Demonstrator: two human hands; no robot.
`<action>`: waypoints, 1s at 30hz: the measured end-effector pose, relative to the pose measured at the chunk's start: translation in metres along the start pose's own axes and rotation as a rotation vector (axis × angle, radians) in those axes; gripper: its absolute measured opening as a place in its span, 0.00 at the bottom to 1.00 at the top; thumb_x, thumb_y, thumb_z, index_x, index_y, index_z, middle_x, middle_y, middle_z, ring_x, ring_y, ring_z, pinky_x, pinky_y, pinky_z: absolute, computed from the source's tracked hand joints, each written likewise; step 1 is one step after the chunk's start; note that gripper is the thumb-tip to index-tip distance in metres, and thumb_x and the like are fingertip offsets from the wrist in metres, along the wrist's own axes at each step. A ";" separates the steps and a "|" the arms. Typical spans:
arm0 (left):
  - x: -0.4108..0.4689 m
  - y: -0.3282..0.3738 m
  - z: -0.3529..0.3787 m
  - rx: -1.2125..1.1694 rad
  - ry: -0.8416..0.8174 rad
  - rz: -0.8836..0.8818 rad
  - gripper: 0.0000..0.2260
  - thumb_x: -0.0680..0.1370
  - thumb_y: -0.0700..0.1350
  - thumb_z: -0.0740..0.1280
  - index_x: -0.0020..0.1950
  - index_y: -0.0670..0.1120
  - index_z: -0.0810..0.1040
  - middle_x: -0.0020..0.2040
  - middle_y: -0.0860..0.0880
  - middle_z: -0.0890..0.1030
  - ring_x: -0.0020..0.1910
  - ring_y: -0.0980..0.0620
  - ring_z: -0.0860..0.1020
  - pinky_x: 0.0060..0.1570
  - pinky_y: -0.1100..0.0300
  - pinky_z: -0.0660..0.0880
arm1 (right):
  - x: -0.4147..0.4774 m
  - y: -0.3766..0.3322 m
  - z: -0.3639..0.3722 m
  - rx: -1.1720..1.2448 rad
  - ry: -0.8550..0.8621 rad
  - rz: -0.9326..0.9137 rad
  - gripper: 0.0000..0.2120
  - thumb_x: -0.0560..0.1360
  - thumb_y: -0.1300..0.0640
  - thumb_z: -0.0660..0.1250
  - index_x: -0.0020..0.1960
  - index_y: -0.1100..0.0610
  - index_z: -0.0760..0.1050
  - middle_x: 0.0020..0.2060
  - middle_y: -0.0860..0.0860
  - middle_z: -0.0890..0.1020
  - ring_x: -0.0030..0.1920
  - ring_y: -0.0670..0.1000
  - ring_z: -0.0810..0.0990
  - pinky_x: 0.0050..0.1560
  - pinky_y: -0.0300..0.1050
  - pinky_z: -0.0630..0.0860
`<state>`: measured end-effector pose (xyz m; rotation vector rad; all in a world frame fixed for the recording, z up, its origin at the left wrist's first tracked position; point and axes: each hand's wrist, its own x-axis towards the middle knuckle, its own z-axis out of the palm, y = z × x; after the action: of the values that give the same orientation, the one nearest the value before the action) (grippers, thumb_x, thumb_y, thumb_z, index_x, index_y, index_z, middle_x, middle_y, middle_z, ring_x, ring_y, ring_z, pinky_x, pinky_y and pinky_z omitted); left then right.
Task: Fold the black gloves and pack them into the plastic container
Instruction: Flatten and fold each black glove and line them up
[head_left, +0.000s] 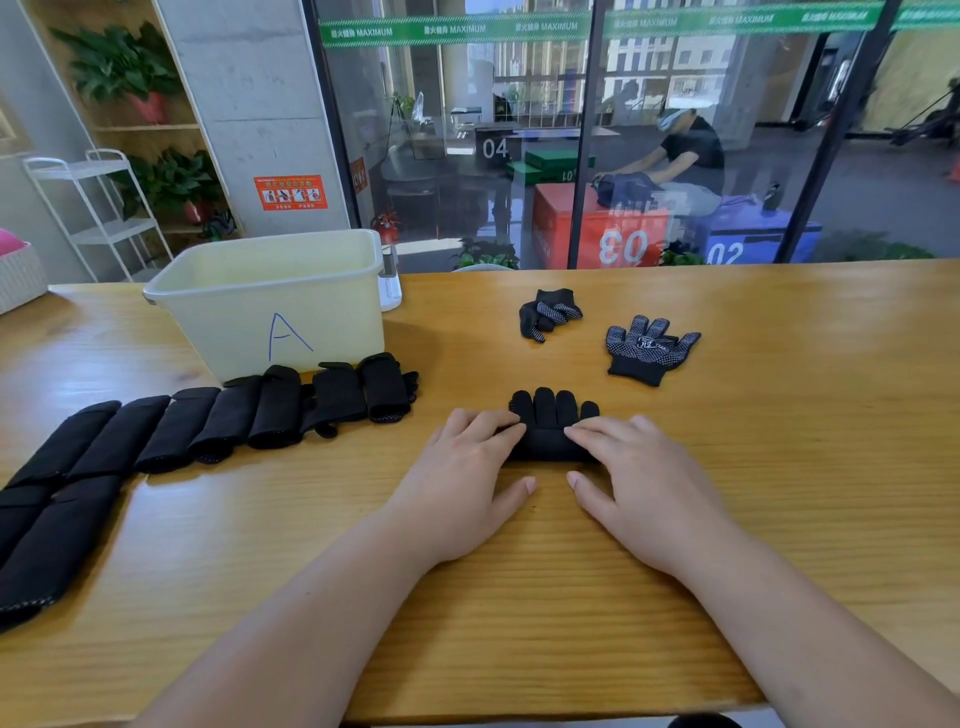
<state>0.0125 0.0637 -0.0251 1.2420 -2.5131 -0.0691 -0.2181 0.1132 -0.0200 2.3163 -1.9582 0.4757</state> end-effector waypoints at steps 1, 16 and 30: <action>0.001 0.000 0.000 -0.015 -0.005 -0.007 0.31 0.85 0.63 0.62 0.84 0.51 0.65 0.80 0.58 0.65 0.78 0.53 0.59 0.78 0.53 0.63 | 0.001 0.000 0.000 0.006 -0.005 0.007 0.27 0.84 0.39 0.59 0.81 0.42 0.66 0.75 0.35 0.69 0.71 0.43 0.66 0.65 0.42 0.74; -0.003 -0.012 -0.007 -0.396 0.050 -0.132 0.14 0.85 0.55 0.65 0.71 0.63 0.78 0.60 0.64 0.79 0.61 0.60 0.74 0.64 0.57 0.75 | 0.000 0.016 0.000 0.475 0.038 0.094 0.12 0.84 0.42 0.63 0.65 0.37 0.80 0.54 0.34 0.80 0.55 0.37 0.75 0.53 0.36 0.69; 0.001 0.001 -0.011 -0.527 0.136 -0.356 0.04 0.85 0.56 0.65 0.57 0.61 0.80 0.47 0.59 0.82 0.46 0.59 0.79 0.45 0.60 0.78 | 0.007 0.009 0.005 0.566 0.145 0.251 0.08 0.82 0.47 0.70 0.60 0.38 0.80 0.46 0.39 0.83 0.47 0.40 0.81 0.48 0.35 0.75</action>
<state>0.0151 0.0645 -0.0141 1.3790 -1.9474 -0.6602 -0.2253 0.1030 -0.0242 2.2157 -2.2733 1.3318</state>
